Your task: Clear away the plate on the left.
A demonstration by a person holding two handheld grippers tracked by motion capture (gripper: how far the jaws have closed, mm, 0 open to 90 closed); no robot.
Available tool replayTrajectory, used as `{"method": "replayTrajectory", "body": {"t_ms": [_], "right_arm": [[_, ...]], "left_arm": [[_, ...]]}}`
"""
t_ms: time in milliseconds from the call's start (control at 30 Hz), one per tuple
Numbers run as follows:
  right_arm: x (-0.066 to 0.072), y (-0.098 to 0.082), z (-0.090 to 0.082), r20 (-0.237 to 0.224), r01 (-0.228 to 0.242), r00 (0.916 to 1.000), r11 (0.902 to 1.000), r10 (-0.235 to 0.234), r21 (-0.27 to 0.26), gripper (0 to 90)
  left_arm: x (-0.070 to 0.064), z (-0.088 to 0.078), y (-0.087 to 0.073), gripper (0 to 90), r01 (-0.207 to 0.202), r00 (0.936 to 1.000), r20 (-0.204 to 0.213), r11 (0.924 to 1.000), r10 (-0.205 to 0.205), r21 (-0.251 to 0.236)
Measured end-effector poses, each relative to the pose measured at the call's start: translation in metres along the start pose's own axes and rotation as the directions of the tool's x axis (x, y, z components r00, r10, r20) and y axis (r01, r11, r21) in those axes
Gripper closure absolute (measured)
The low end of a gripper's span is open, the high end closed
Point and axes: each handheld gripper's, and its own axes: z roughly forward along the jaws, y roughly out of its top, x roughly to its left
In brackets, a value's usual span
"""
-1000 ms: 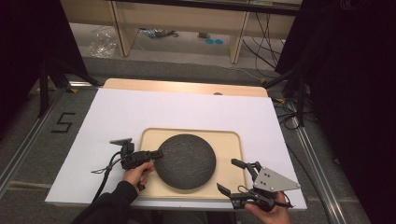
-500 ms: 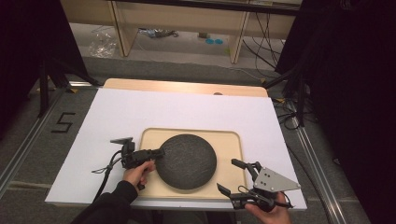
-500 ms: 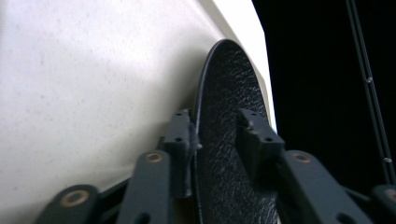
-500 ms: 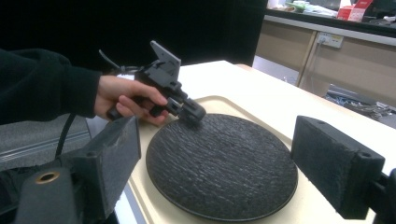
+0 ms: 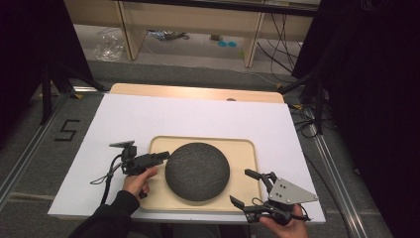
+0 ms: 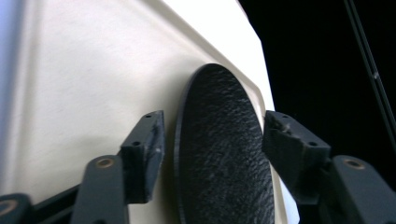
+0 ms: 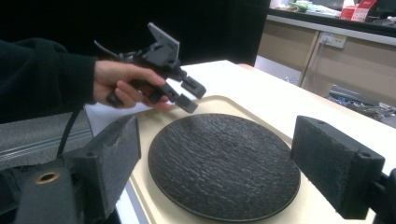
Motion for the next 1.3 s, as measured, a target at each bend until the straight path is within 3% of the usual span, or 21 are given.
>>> {"method": "replayTrajectory", "body": {"t_ms": [167,400,600,933,1100,1233,1300], "right_arm": [[0.0,0.0,0.0,-0.002,-0.001,1.0,1.0,0.001,0.001,17.1],[0.0,0.0,0.002,-0.006,-0.003,1.0,0.9999,0.003,-0.013,17.1],[0.0,0.0,0.001,-0.006,-0.003,1.0,0.9999,0.003,-0.011,17.1],[0.0,0.0,0.0,0.001,-0.001,1.0,1.0,0.001,0.005,17.1],[0.0,0.0,0.0,0.001,0.0,1.0,1.0,0.0,0.005,17.0],[0.0,0.001,0.0,0.001,0.001,1.0,1.0,-0.001,0.003,17.0],[0.0,0.0,0.0,0.001,0.001,1.0,1.0,-0.001,0.005,17.0]], "left_arm": [[-0.006,-0.005,0.004,32.7,-0.061,0.9981,0.008,0.9981,0.061,-0.006],[-0.009,-0.011,0.008,27.0,-0.101,0.9949,0.0,0.9948,0.101,-0.013],[-0.011,-0.02,0.011,26.9,-0.13,0.9914,-0.02,0.991,0.129,-0.032],[-0.012,-0.033,0.015,26.8,-0.15,0.9886,-0.019,0.9866,0.15,-0.063],[-0.013,-0.042,0.017,26.5,-0.183,0.9828,-0.037,0.9805,0.181,-0.071],[-0.014,-0.05,0.018,26.3,-0.243,0.9691,-0.064,0.9673,0.238,-0.074],[-0.014,-0.055,0.018,26.1,-0.256,0.9657,-0.066,0.9639,0.251,-0.075]]}}
